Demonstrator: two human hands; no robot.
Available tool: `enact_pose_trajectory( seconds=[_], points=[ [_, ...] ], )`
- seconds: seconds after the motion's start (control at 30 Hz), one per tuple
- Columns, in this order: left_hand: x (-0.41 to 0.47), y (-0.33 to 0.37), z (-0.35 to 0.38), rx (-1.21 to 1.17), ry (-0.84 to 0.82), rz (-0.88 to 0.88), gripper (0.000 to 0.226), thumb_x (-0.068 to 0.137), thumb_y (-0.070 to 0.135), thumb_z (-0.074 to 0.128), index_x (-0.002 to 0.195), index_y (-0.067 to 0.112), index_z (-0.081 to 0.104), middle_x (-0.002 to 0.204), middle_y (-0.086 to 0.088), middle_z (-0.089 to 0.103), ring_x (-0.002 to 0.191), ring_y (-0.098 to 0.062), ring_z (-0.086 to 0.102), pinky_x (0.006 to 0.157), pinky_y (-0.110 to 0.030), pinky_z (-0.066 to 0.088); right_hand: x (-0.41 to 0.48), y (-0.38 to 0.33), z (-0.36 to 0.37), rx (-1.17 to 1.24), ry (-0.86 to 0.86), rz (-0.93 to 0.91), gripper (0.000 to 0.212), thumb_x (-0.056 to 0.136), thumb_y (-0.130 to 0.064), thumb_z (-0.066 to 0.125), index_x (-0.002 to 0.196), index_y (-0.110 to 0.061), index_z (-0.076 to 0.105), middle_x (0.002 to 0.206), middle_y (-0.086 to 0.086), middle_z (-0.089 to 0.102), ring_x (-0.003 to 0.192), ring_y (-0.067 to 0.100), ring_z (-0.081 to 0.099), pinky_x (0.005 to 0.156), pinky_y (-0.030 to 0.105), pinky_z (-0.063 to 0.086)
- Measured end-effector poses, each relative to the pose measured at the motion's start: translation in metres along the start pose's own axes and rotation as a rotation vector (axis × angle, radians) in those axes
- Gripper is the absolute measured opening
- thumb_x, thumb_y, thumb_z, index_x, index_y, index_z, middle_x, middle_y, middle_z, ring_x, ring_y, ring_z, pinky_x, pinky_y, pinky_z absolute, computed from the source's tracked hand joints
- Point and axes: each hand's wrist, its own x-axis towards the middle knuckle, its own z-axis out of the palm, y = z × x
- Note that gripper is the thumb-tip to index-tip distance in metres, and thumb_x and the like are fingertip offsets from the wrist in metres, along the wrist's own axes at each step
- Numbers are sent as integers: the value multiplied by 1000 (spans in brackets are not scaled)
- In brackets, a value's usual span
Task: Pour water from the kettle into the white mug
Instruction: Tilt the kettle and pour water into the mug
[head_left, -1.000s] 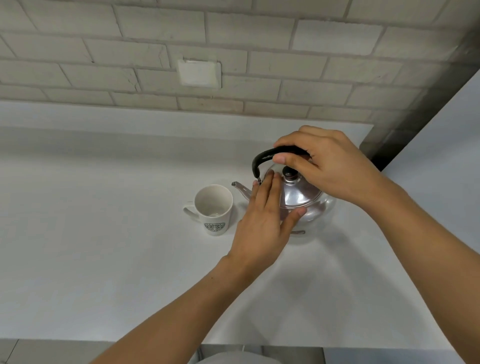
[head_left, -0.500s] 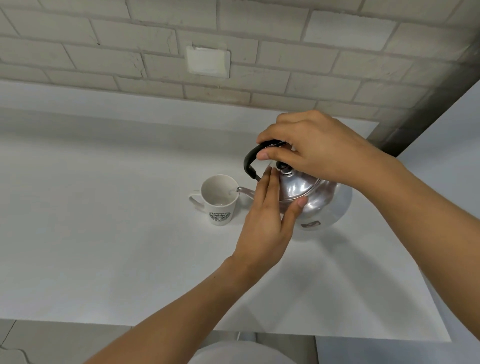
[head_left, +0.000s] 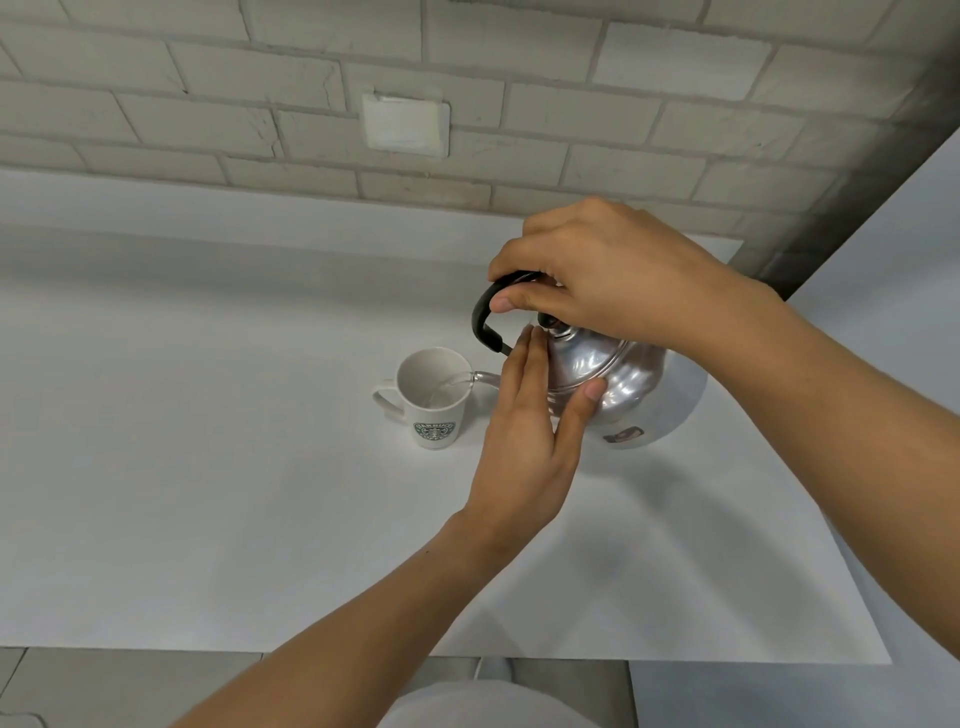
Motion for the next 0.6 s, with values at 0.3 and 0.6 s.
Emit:
enact_pose_trajectory(
  seconds=[0.3, 0.6],
  points=[
    [5, 9, 0, -87, 4, -16, 72, 106, 52, 48, 167, 21, 25, 170, 4, 32, 158, -8, 26, 127, -37, 29, 10, -1, -7, -69, 3, -77, 38, 100, -55, 52, 125, -31, 70, 97, -10, 55, 96, 15, 54, 59, 28, 30],
    [10, 14, 3, -144, 39, -20, 69, 107, 50, 49, 165, 21, 28, 167, 0, 38, 156, -14, 33, 122, -46, 38, 18, 0, -12, -111, 1, -114, 38, 99, -55, 53, 124, -31, 71, 94, -9, 53, 100, 21, 60, 58, 28, 32]
  ],
)
